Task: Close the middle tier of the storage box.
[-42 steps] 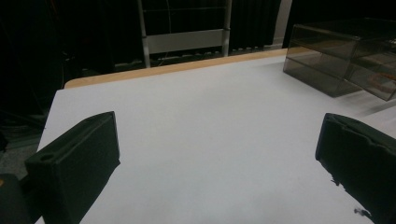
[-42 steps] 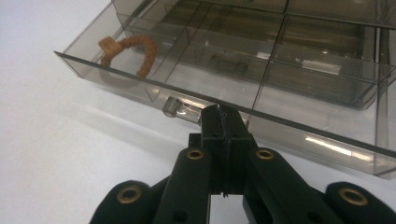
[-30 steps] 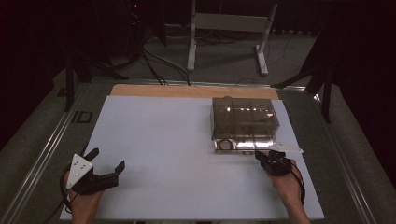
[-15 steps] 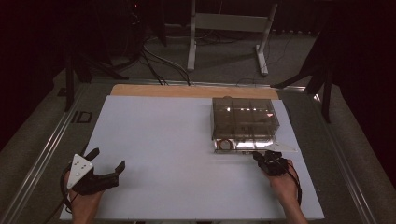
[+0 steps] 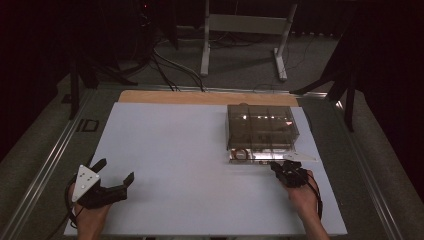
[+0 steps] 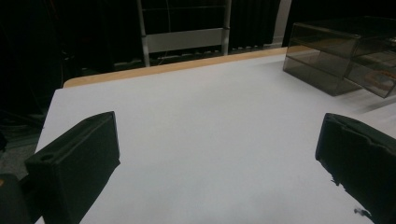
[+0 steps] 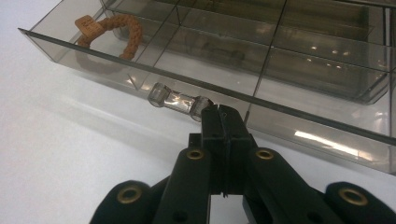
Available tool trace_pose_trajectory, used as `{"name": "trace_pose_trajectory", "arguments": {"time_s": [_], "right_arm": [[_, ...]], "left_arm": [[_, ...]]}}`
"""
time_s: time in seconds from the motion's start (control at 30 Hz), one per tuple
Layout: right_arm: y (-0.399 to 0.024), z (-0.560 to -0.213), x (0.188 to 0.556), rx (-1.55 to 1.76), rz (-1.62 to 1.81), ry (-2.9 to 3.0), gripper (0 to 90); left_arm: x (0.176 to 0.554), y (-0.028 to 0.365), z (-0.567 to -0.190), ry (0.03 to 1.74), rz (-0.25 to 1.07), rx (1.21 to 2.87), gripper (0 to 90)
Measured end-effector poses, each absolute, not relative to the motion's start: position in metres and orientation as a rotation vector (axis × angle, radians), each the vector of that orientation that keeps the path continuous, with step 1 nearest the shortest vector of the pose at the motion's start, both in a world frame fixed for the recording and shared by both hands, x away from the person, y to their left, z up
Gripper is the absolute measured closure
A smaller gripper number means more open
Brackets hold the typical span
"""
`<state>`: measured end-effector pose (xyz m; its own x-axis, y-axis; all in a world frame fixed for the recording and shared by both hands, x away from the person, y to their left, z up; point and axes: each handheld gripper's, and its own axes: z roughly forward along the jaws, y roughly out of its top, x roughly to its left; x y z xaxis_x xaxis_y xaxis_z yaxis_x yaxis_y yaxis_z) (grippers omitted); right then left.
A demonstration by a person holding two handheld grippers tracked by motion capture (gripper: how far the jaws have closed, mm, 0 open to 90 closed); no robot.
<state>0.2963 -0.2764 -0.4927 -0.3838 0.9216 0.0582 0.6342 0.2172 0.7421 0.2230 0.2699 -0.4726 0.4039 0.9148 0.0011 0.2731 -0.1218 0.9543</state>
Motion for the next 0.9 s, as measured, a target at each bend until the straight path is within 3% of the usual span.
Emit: {"name": "trace_pose_trajectory", "arguments": {"time_s": [0.9], "right_arm": [[-0.272,-0.489,0.308,1.453,0.982,2.083,90.0]], "left_arm": [[0.223,0.271,-0.473,1.067,0.786,1.637,1.2]]}}
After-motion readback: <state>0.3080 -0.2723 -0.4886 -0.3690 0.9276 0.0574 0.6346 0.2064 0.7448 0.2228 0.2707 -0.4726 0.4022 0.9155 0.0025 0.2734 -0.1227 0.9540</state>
